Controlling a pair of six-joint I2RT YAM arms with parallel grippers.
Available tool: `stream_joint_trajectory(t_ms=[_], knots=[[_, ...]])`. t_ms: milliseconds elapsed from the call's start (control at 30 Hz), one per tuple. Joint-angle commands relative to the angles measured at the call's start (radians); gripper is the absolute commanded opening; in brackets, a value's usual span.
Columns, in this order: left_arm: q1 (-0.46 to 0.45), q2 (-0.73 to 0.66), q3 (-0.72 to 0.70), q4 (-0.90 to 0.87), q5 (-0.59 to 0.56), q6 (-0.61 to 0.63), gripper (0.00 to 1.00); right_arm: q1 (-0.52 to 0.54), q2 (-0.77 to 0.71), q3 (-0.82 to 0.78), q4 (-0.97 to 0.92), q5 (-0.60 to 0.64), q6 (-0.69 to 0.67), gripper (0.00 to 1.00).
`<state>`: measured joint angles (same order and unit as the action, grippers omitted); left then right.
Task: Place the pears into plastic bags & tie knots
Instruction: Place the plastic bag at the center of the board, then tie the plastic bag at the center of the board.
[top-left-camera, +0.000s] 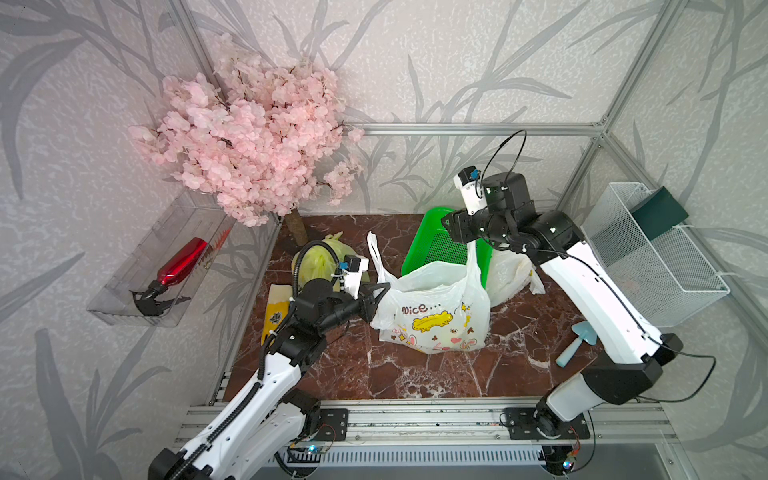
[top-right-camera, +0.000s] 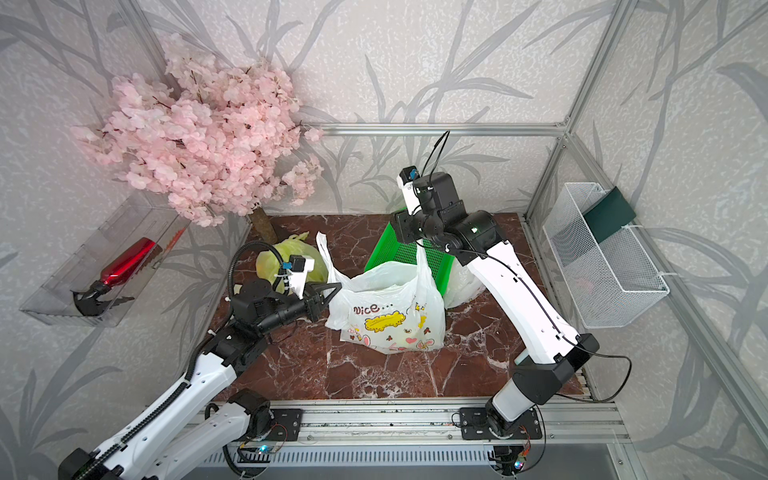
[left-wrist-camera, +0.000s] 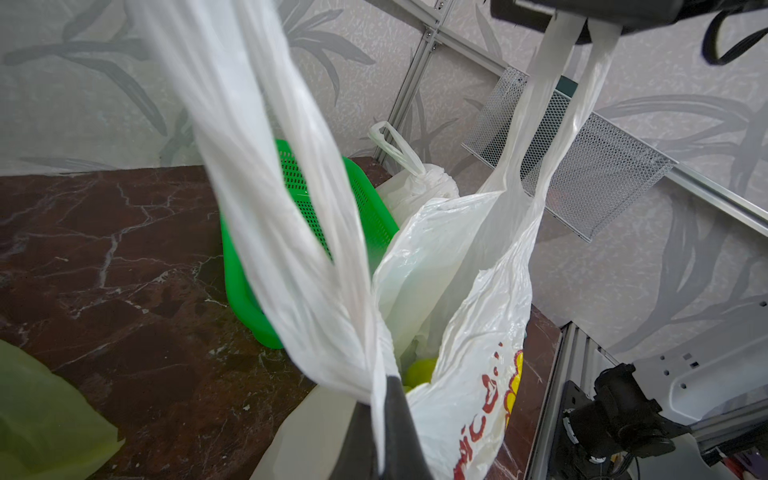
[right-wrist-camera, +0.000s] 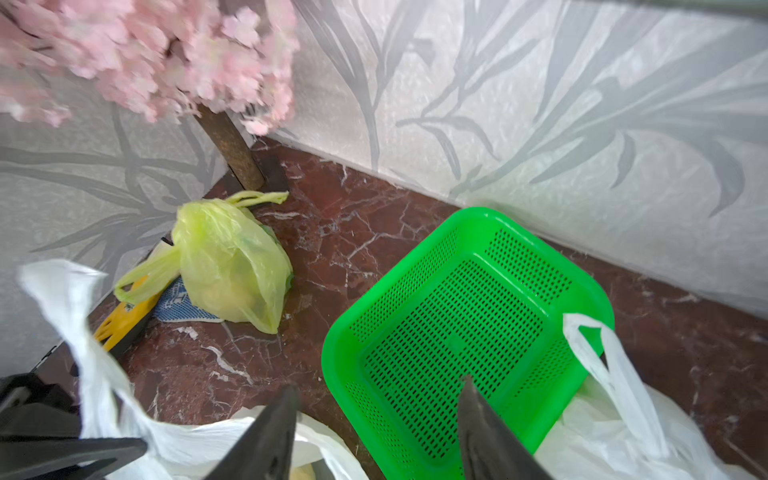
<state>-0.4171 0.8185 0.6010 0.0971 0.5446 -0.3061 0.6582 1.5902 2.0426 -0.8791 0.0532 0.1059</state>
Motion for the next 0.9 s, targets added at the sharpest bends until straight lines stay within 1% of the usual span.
stream_joint_trajectory(t_ms=[0,67,100,167,233,333,467,633,667,700,767,833,867], knots=[[0.000,0.003,0.023,-0.012,0.008,0.041,0.00,0.068,0.060,0.098,-0.092,-0.047,-0.069,0.70],[0.001,0.008,0.018,0.009,0.011,0.020,0.00,0.122,0.105,0.141,-0.105,-0.073,-0.090,0.75],[0.000,0.008,0.017,0.017,0.014,0.016,0.00,0.139,0.111,0.154,-0.104,-0.100,-0.095,0.76],[0.000,0.004,0.014,0.035,0.028,0.012,0.00,0.153,0.164,0.156,-0.065,-0.238,-0.060,0.76],[0.001,-0.002,0.007,0.062,0.042,0.009,0.00,0.158,0.196,0.153,-0.023,-0.336,-0.012,0.76],[0.001,-0.017,-0.006,0.087,0.058,0.004,0.00,0.159,0.235,0.161,0.028,-0.369,0.044,0.76],[0.001,-0.021,-0.010,0.073,0.064,0.008,0.00,0.161,0.292,0.207,0.061,-0.422,0.111,0.77],[0.001,-0.021,-0.009,0.074,0.069,0.011,0.00,0.167,0.362,0.241,0.082,-0.467,0.156,0.76],[0.000,-0.020,-0.009,0.072,0.069,0.015,0.00,0.167,0.373,0.241,0.095,-0.478,0.164,0.73],[0.000,-0.020,-0.009,0.070,0.069,0.019,0.00,0.167,0.378,0.243,0.107,-0.489,0.172,0.68],[0.001,-0.023,-0.010,0.063,0.059,0.030,0.00,0.167,0.377,0.240,0.138,-0.508,0.190,0.44],[0.001,-0.037,-0.015,0.059,0.035,0.046,0.00,0.167,0.361,0.231,0.171,-0.524,0.203,0.25],[0.003,-0.048,-0.023,0.066,0.009,0.048,0.03,0.167,0.351,0.220,0.189,-0.536,0.212,0.20]])
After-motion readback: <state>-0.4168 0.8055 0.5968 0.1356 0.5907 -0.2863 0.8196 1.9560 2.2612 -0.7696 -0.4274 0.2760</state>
